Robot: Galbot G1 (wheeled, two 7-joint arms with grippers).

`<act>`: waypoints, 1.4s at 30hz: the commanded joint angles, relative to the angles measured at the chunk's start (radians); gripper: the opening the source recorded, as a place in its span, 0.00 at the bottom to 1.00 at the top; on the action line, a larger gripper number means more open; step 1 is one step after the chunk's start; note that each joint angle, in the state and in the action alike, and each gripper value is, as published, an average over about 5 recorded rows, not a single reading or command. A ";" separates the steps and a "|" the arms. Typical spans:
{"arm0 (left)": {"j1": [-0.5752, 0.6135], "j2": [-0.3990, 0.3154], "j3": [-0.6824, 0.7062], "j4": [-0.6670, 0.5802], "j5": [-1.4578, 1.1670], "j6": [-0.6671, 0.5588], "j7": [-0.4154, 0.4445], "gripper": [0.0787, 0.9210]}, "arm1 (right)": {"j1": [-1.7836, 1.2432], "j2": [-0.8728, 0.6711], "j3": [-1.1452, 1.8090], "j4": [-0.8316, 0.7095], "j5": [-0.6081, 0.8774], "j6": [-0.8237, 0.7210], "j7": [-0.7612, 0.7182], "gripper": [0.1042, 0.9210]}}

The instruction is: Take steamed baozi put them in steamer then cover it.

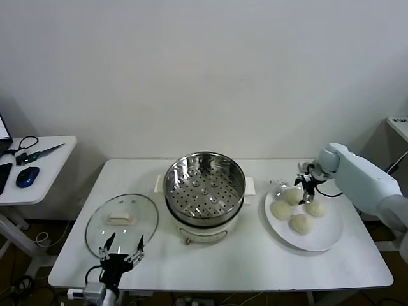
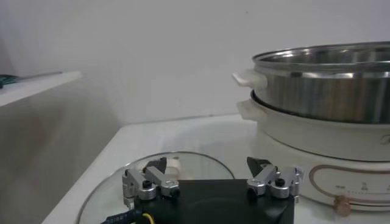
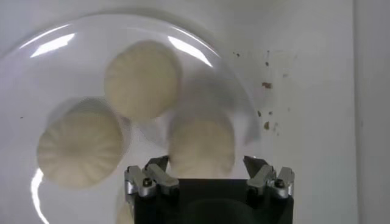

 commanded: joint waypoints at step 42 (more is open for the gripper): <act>0.029 -0.001 0.004 -0.026 0.035 -0.038 -0.010 0.88 | 0.428 0.394 -0.434 0.348 -0.256 0.835 -0.001 0.65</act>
